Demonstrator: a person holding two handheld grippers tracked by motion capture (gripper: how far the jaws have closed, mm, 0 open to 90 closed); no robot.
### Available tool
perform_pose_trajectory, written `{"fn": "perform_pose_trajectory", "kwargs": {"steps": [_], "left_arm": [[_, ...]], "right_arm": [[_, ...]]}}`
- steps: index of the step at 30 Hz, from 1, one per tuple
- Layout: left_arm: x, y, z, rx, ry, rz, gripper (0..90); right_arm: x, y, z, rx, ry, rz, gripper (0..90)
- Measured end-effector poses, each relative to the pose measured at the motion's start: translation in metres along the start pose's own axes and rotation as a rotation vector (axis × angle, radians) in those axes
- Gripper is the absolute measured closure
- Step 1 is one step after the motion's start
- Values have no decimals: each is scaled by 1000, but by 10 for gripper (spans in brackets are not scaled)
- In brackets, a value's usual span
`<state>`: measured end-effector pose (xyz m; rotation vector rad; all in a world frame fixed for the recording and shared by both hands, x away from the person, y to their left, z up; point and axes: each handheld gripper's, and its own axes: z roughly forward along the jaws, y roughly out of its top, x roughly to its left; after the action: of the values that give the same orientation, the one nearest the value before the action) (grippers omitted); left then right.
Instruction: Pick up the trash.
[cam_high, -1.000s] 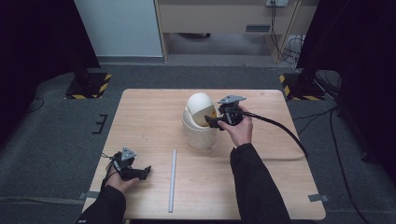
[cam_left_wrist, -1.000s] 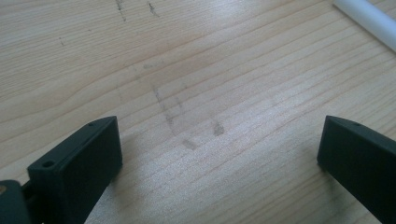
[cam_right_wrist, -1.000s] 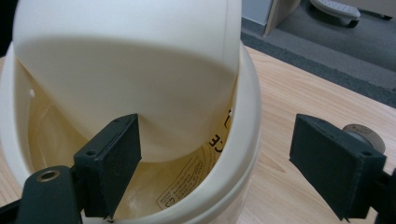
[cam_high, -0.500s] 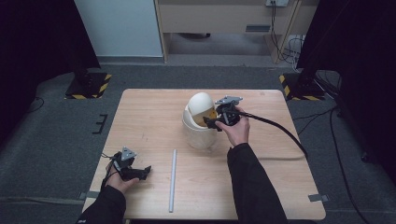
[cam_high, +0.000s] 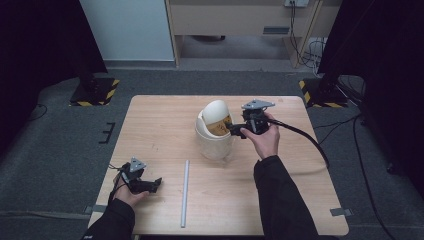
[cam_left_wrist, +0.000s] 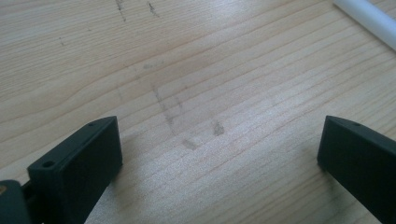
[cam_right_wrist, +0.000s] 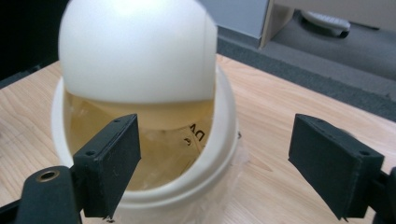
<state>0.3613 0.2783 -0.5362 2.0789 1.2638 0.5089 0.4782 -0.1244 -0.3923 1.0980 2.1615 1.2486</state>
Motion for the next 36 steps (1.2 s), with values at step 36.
{"fn": "perform_pose_trajectory", "kwargs": {"steps": [36], "left_arm": [[-72,26,-21,-29,-130,-17,262]], "right_arm": [[-62,-124,-88,13,-60,117,37]]}}
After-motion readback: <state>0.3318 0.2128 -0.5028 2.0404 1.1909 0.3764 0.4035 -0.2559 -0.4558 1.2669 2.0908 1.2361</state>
